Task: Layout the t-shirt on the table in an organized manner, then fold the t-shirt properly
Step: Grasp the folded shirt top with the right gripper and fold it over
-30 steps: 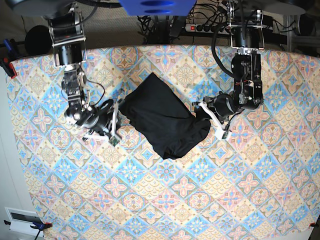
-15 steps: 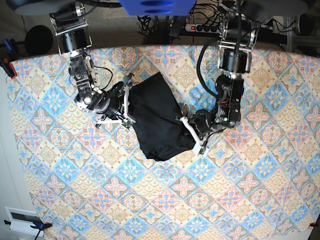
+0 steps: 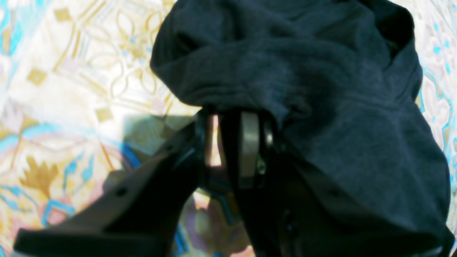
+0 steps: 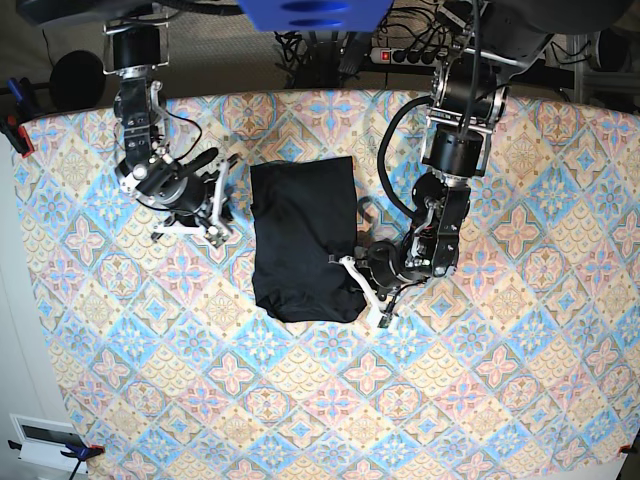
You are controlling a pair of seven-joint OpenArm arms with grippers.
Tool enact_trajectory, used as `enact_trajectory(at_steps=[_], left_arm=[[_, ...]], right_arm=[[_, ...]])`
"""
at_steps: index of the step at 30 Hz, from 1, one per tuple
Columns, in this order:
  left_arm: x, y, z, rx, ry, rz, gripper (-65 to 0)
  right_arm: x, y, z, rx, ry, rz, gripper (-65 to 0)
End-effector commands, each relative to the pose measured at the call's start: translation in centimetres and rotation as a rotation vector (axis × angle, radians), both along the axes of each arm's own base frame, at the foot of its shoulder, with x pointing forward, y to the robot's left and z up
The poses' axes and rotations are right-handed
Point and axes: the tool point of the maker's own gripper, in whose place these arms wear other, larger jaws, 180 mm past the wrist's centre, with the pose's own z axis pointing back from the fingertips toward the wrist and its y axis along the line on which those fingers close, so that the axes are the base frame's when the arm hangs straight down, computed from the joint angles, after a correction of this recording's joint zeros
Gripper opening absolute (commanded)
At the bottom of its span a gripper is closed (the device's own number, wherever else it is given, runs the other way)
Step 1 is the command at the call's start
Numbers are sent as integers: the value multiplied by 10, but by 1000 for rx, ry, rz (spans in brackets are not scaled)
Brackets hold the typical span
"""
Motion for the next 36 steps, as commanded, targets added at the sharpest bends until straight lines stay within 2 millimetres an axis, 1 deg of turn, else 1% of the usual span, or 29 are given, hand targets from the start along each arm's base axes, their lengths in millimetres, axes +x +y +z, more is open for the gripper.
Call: enact_trajectory(at_steps=[1,2,4,5,7,10,12,14,15,17,18,21,23,25,26,28,29,31,33,36], left_arm=[[12,14,14,-16,-25,25,-543],[10,30,10,-27,-3,62,-543],[7,52,7,-92,34,146,-544],[7,71,7,-113,47,195,-544],[-1,100,5,-145,76,263,-545],[-18,130,13,-144,60,301,-545],[-29,143,19,-120,34,309,-545],[-41,153,23,-100,8,320,-545],[-48,163,25,-82,-2,330,-545],[-58,169,25,-68,-7,339,-545],[-64,171,22,-63,0,341,-545],[-74,176,19,-58,6,354,-545],[-80,180,19,-53,5,364,-545],[-84,179,19,-47,3,360,-545],[-85,179,21,-45,-3,357,-545],[-87,178,23,-44,-8,354,-545],[-87,178,23,-44,-9,354,-545],[-87,178,23,-44,-9,354,-545],[-87,178,24,-43,-11,352,-545],[-87,178,24,-43,-11,352,-545]], right_arm=[[7,8,18,34,-64,14,-612],[6,17,23,56,-77,18,-618],[10,37,38,109,-118,21,-642],[11,45,43,136,-129,19,-650],[12,58,47,175,-133,15,-650],[9,87,58,293,-131,28,-650],[8,106,64,382,-121,26,-650],[6,128,64,456,-94,25,-650],[3,142,61,483,-70,37,-650],[-4,164,53,513,-23,65,-650],[-2,173,52,522,-13,79,-650],[19,178,55,521,-20,93,-650],[26,184,54,543,-24,100,-650],[26,193,47,583,-13,105,-650],[25,196,40,601,1,100,-650],[20,200,18,624,57,78,-650],[20,201,10,634,75,72,-650],[29,202,7,647,77,61,-650],[40,203,9,653,66,62,-650],[45,202,8,655,65,59,-650]])
